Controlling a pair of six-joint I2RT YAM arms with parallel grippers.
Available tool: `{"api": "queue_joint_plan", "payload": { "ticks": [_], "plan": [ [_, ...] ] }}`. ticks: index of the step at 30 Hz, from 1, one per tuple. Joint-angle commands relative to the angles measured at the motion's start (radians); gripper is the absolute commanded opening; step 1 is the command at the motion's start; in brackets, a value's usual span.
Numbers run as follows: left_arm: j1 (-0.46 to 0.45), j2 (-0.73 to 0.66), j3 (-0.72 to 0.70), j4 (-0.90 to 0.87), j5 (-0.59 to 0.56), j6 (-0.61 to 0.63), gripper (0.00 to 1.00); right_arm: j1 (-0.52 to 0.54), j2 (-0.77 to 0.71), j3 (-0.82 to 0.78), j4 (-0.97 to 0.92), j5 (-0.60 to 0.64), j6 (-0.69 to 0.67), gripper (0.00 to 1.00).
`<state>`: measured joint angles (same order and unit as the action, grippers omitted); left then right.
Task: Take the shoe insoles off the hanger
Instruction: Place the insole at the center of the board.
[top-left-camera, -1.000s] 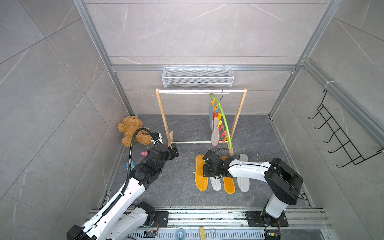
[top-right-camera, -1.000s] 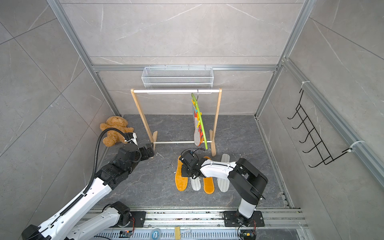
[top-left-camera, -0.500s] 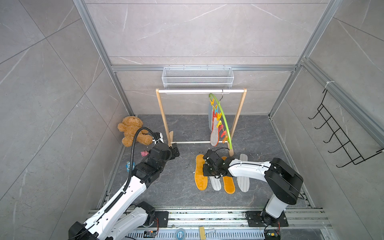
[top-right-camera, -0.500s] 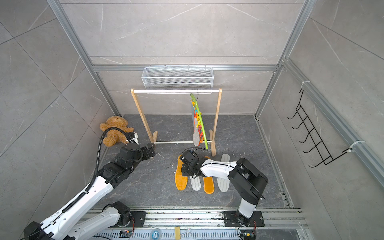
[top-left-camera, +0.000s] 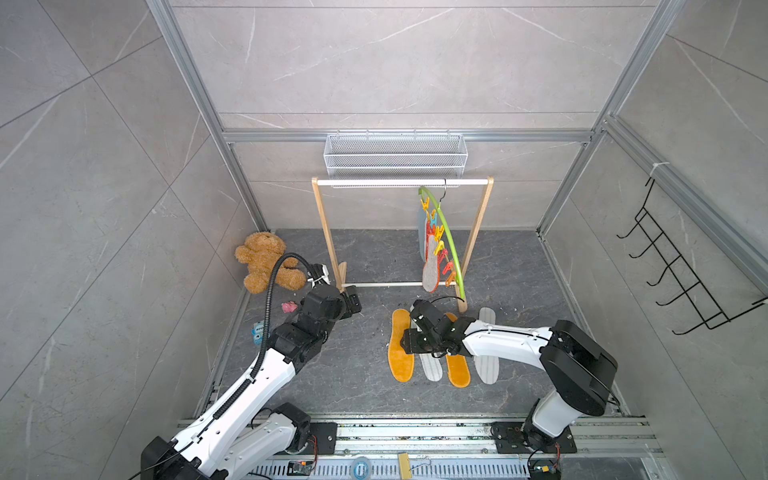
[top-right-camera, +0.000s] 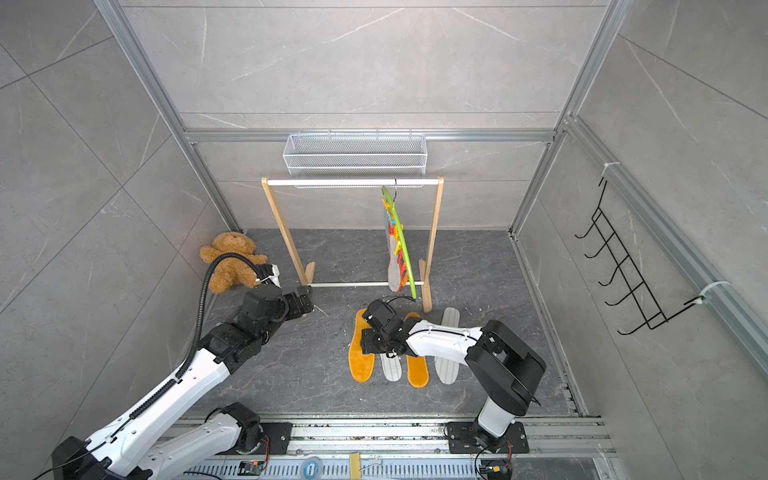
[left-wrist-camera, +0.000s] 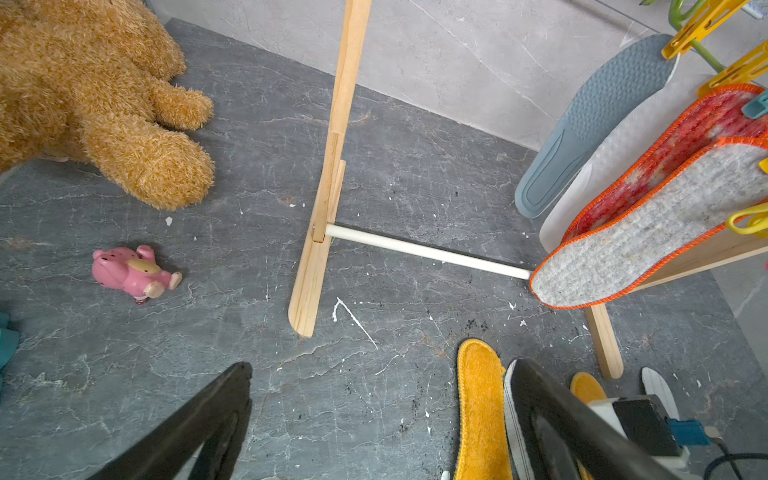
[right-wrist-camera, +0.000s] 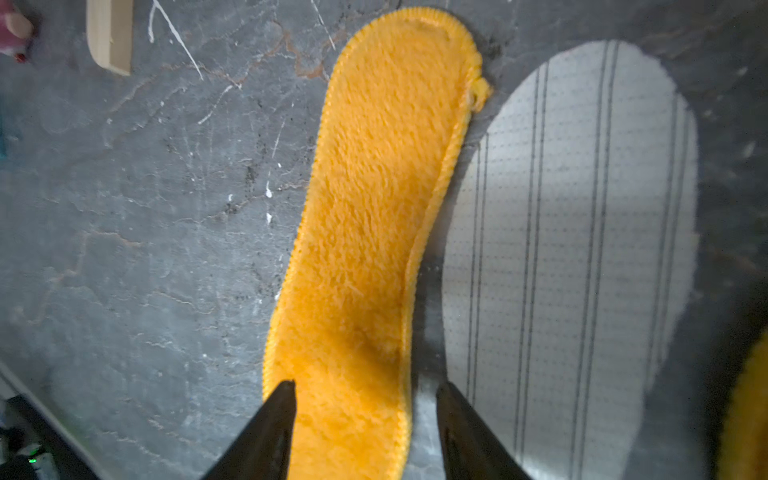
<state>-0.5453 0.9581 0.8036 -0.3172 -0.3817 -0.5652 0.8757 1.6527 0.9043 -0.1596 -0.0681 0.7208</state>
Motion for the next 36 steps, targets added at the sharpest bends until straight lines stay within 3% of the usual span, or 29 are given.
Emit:
{"api": "queue_joint_plan", "payload": {
  "ticks": [1,7,16,25,36],
  "plan": [
    [0.001,0.008,0.019,0.062,0.014,0.004,1.0,0.016,-0.052,-0.023,0.037,-0.032,-0.039,0.67],
    [0.001,0.029,0.016,0.101,0.029,0.018,0.99,0.062,-0.1,-0.036,0.044,-0.031,-0.104,0.77],
    [0.001,0.063,0.007,0.182,0.071,0.06,0.98,0.088,-0.266,-0.011,-0.014,0.022,-0.22,0.78],
    [-0.041,0.129,0.003,0.316,0.133,0.136,0.97,0.082,-0.417,0.179,-0.173,0.169,-0.361,0.78],
    [-0.167,0.279,0.036,0.458,0.126,0.212,1.0,-0.058,-0.485,0.454,-0.296,0.25,-0.384,0.82]
  ]
}}
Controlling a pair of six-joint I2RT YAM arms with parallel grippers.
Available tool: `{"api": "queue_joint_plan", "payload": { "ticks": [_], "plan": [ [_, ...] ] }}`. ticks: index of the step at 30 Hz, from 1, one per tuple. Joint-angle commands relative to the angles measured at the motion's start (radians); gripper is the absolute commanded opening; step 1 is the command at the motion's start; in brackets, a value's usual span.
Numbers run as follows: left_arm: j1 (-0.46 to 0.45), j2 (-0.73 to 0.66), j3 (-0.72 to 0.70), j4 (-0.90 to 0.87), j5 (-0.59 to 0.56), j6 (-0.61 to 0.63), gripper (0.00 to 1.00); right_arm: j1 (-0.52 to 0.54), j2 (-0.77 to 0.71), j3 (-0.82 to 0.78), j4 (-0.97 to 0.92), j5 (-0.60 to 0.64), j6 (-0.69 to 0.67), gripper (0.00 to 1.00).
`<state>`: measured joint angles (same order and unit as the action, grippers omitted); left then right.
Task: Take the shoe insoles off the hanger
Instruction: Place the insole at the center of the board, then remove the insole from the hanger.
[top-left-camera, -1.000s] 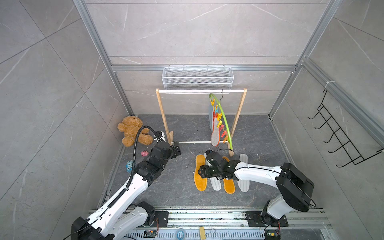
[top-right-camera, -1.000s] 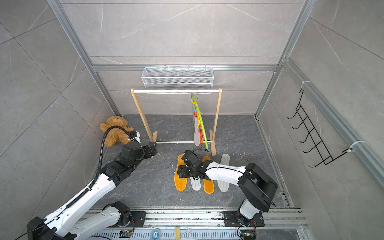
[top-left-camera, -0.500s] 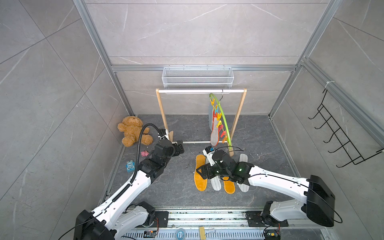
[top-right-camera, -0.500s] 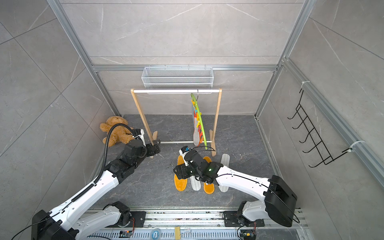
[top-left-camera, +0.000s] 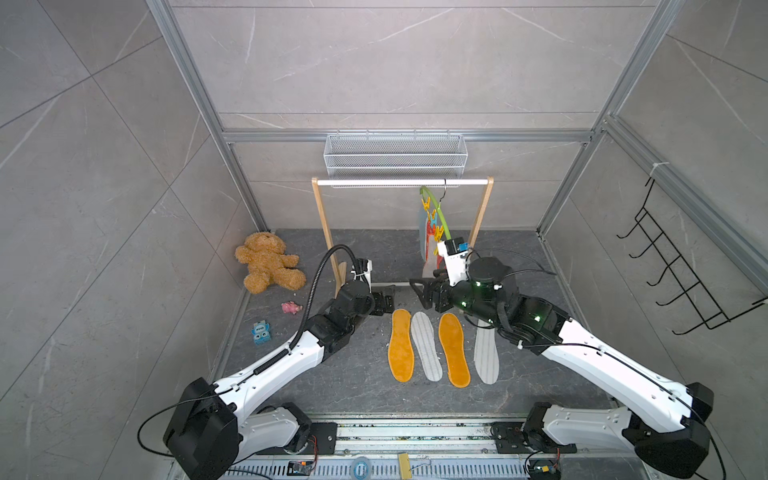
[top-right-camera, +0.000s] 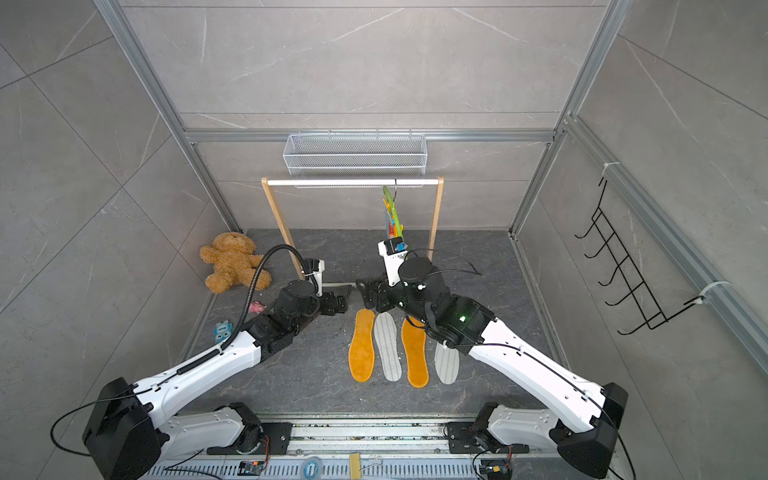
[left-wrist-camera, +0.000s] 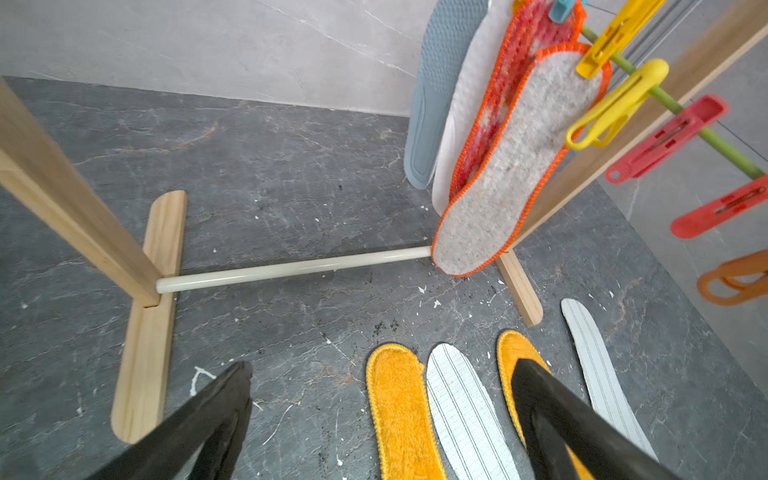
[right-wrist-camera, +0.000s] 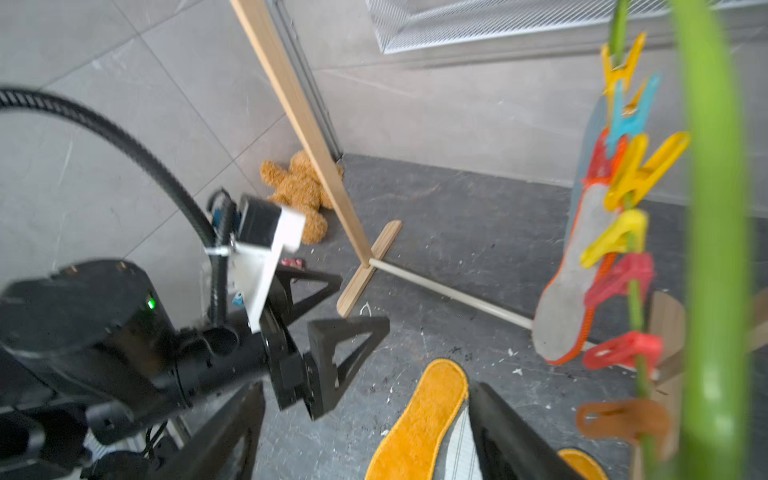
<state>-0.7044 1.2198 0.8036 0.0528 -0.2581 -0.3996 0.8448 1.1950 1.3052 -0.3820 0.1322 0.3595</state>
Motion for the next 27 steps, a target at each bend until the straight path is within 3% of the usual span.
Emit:
{"api": "queue_joint_plan", "payload": {
  "ticks": [1,10,14,21,27],
  "plan": [
    [-0.012,0.025,0.04,0.097,0.007,0.052,1.0,-0.041,-0.034,0.065,-0.082,0.06,-0.021,0.83],
    [-0.038,0.13,0.052,0.224,0.084,0.108,0.94,-0.21,-0.156,0.061,-0.118,0.103,0.007,0.95],
    [-0.09,0.202,0.037,0.349,0.081,0.163,0.93,-0.293,-0.168,0.05,-0.148,0.084,0.027,0.98],
    [-0.157,0.397,0.024,0.586,0.032,0.226,0.93,-0.52,-0.164,-0.044,-0.149,-0.122,0.158,0.99],
    [-0.16,0.548,0.094,0.606,-0.005,0.174,0.93,-0.744,-0.178,-0.204,-0.07,-0.356,0.271,0.99]
  ]
}}
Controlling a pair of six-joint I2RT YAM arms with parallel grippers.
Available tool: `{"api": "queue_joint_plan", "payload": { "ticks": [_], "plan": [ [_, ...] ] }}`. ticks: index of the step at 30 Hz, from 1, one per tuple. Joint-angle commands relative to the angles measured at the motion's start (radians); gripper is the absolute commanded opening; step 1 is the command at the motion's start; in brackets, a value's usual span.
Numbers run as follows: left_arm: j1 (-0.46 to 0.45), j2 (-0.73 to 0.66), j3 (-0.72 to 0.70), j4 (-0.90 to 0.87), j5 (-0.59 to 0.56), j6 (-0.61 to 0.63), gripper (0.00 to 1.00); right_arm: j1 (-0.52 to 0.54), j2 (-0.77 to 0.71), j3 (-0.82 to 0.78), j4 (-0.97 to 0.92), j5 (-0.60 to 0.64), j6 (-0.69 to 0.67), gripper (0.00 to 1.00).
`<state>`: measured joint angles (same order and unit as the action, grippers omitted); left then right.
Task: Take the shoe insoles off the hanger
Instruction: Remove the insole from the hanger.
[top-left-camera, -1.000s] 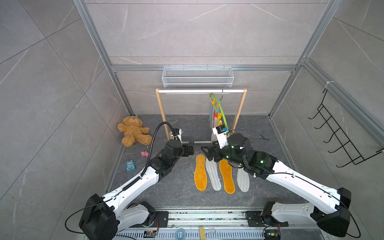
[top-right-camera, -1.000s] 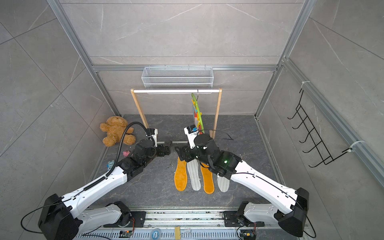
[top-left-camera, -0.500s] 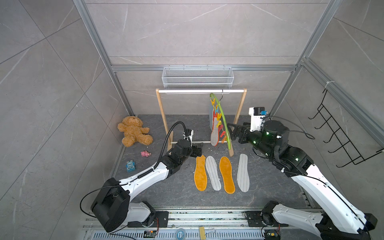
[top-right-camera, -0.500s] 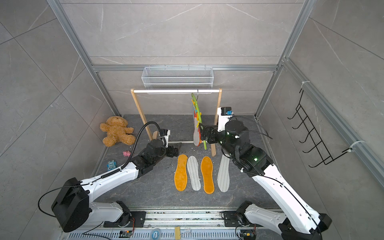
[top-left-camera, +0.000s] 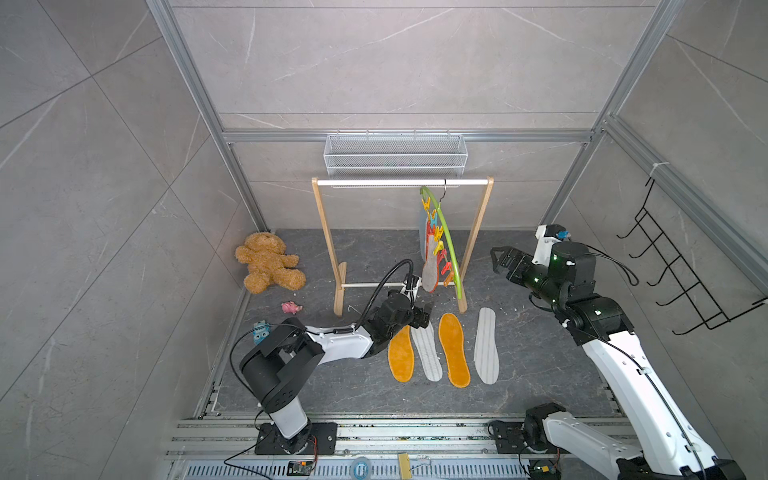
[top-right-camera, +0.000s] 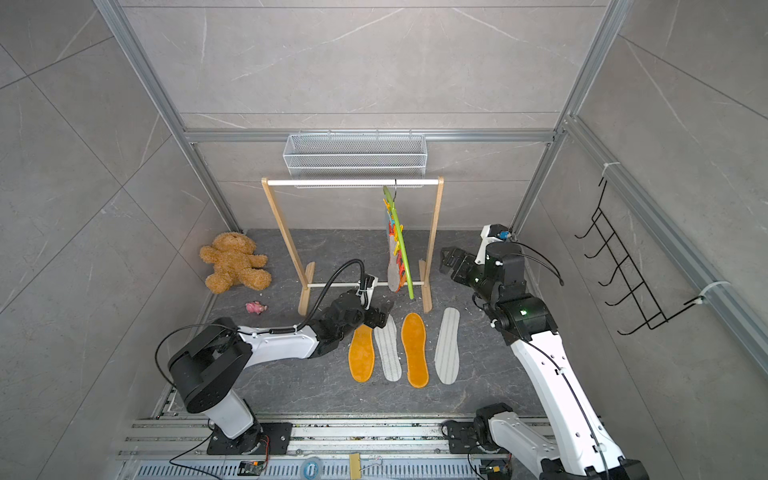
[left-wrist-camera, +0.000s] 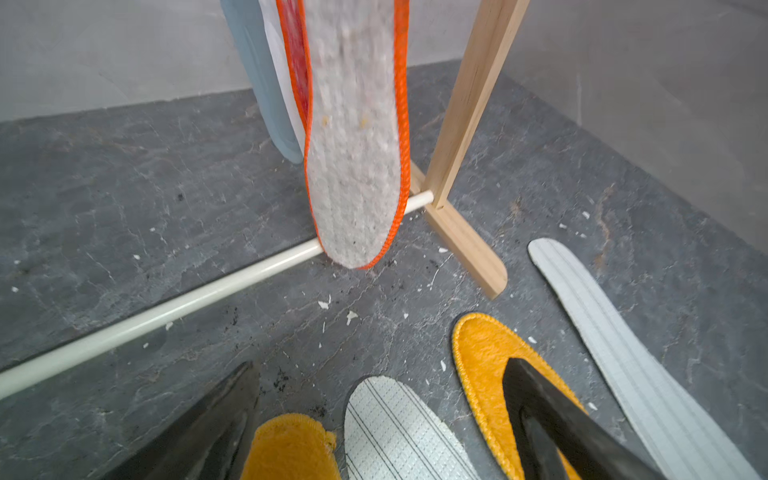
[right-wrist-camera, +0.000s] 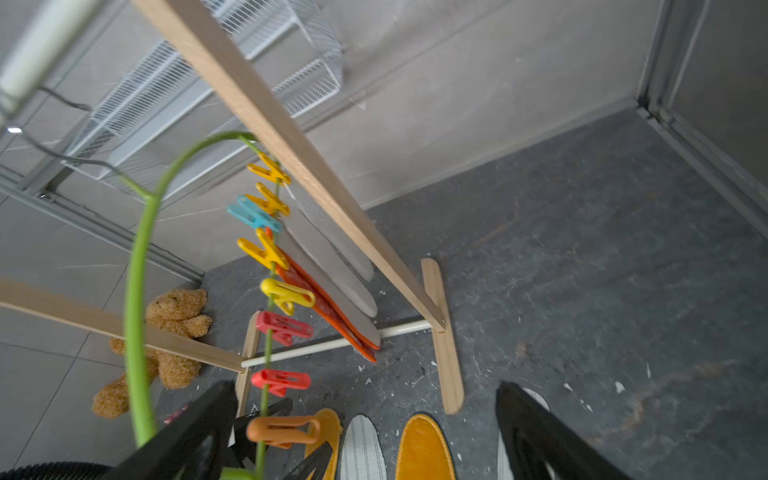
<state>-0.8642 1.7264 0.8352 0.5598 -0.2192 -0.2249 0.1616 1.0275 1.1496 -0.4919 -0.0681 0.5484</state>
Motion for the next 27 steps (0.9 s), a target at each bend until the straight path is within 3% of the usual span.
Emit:
{"api": "queue_joint_plan", "payload": {
  "ticks": [1,7,27],
  "plan": [
    [0.001,0.064,0.073,0.102,-0.054,-0.006,0.93,-0.086,-0.005,-0.07,0.047,-0.187,0.097,0.99],
    [0.001,0.186,0.132,0.134,-0.098,-0.026,0.89,-0.195,0.014,-0.206,0.132,-0.357,0.173,0.97],
    [-0.006,0.438,0.375,0.095,-0.229,-0.058,0.76,-0.244,0.015,-0.291,0.154,-0.466,0.175,0.92]
  ]
}}
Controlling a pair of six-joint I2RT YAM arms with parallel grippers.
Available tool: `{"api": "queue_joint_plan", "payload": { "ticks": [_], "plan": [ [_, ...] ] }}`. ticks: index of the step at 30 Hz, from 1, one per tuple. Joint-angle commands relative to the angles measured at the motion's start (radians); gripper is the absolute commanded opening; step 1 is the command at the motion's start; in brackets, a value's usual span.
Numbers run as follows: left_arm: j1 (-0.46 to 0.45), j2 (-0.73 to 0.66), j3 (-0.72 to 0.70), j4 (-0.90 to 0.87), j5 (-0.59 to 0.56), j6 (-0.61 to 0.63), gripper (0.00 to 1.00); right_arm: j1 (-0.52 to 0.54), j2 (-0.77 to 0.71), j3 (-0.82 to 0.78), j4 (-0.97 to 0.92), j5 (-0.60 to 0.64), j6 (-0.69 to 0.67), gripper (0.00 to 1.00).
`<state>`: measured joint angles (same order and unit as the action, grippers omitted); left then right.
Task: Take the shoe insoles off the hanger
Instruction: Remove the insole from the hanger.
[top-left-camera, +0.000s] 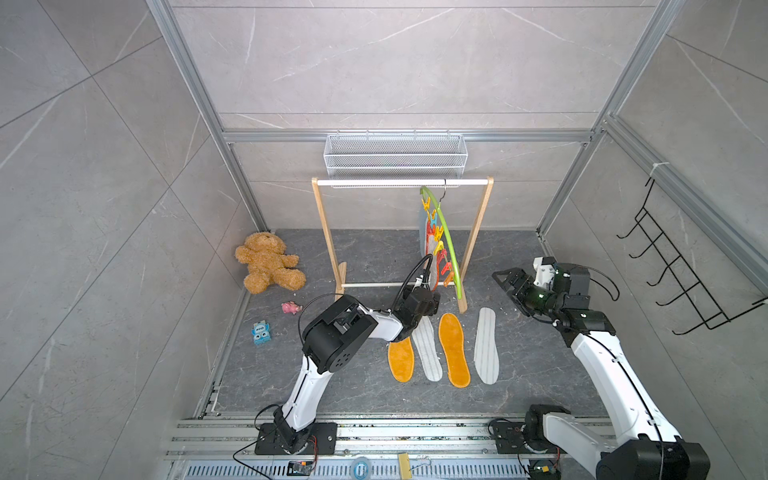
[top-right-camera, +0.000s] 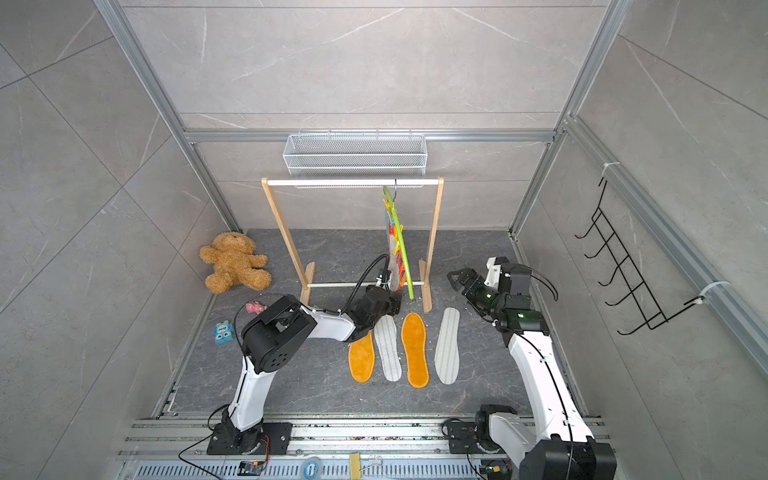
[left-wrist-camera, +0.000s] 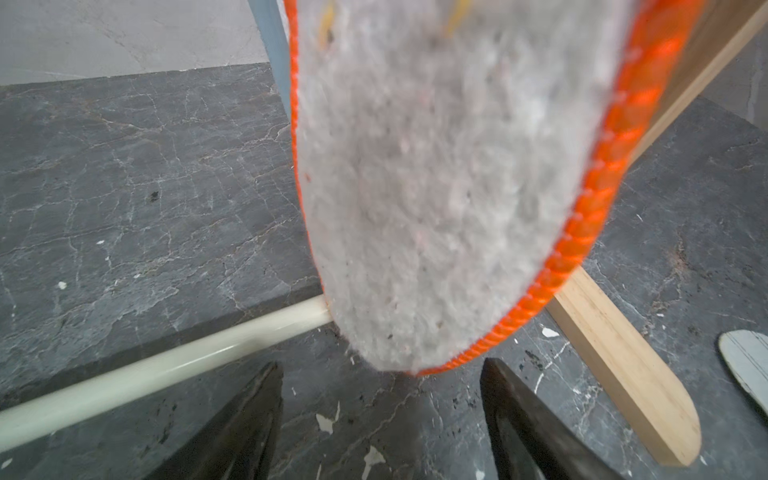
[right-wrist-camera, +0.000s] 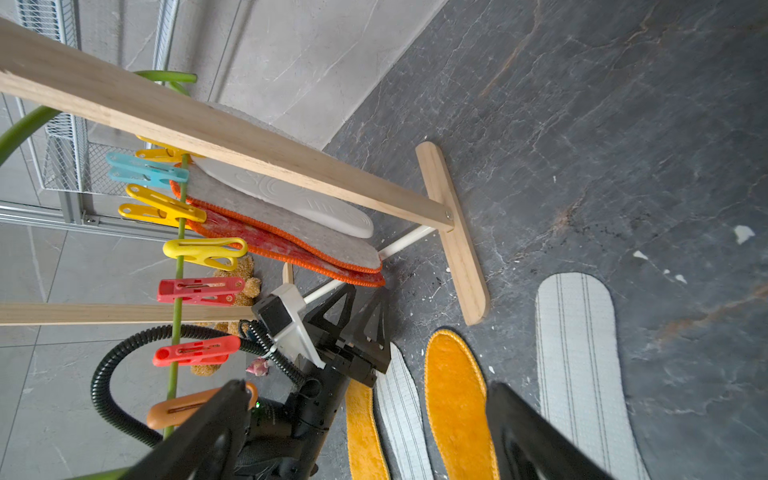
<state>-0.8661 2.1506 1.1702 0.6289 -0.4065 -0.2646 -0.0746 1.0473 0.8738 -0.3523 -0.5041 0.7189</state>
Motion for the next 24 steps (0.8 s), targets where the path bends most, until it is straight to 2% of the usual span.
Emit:
{"api": "queue_joint_plan", "payload": {
  "ticks": [1,7,16,24],
  "plan": [
    [-0.005,0.02,0.05,0.022,-0.043,-0.021,0.76,-0.012,-0.003,-0.013,0.013,-0.036,0.003,0.92],
    [-0.007,0.043,0.1,-0.018,-0.045,-0.033,0.74,-0.024,0.011,-0.008,0.017,-0.065,0.005,0.92],
    [-0.006,0.04,0.098,-0.022,-0.041,-0.032,0.58,-0.031,0.019,-0.009,0.031,-0.085,0.016,0.91],
    [-0.004,0.017,0.055,0.015,-0.041,-0.027,0.49,-0.031,0.014,-0.009,0.032,-0.094,0.019,0.91]
  ]
}}
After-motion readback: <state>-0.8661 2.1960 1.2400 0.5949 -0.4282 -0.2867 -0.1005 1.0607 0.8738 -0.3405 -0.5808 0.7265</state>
